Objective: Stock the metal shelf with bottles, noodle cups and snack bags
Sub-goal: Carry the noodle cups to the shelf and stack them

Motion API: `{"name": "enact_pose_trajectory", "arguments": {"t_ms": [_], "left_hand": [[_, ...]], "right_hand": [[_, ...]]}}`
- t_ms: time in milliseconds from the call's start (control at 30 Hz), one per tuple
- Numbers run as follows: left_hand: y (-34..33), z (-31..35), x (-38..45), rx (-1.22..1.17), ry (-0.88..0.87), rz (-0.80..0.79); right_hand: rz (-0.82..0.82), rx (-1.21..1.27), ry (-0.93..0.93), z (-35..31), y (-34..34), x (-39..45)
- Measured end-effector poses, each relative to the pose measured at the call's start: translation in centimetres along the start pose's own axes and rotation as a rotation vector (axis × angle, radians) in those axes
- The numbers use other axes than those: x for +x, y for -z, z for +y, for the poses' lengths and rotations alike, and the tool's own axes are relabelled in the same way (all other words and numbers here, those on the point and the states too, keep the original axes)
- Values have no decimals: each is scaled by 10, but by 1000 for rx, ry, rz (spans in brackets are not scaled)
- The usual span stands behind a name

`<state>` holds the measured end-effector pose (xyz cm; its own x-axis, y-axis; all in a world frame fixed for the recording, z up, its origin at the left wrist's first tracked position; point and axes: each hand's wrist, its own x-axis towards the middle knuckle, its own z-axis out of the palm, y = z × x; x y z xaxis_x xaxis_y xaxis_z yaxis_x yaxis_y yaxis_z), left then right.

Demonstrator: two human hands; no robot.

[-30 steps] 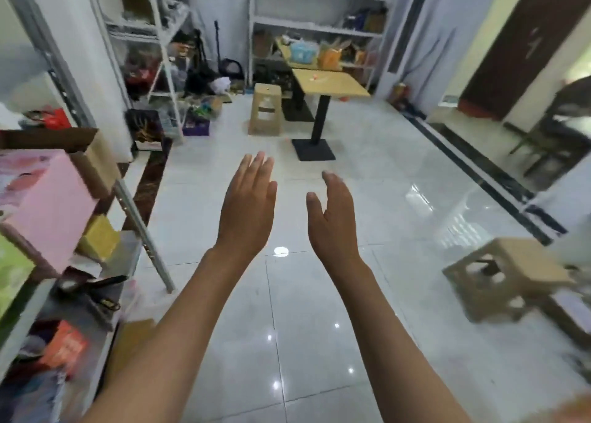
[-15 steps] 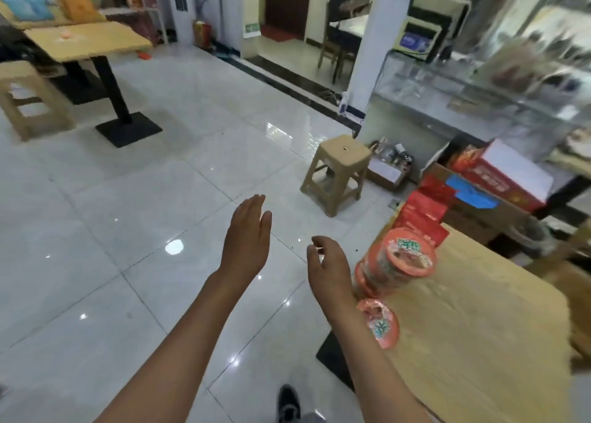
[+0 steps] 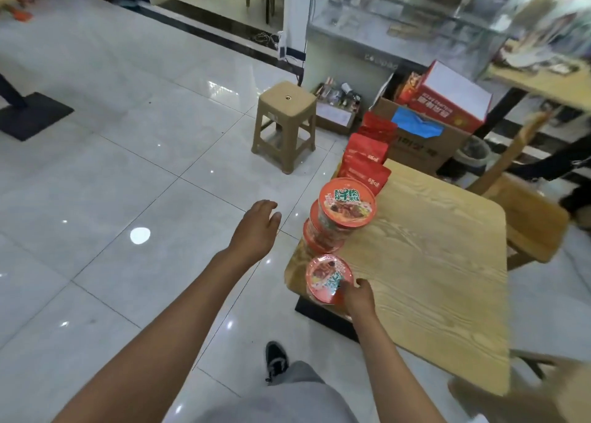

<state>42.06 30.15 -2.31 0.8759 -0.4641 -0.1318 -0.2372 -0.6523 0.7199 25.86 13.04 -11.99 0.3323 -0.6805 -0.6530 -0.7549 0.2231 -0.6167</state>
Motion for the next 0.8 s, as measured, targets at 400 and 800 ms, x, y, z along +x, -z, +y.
{"name": "enact_pose_trajectory", "arguments": {"t_ms": [400,800], "left_hand": [[43,-58,-5,-75,196,-66],[213,-115,-62,-526,364,463]], "right_hand": [[-285,82,98,-16,-47,-41],[-948,-85,335,-199,-183,-168]]}}
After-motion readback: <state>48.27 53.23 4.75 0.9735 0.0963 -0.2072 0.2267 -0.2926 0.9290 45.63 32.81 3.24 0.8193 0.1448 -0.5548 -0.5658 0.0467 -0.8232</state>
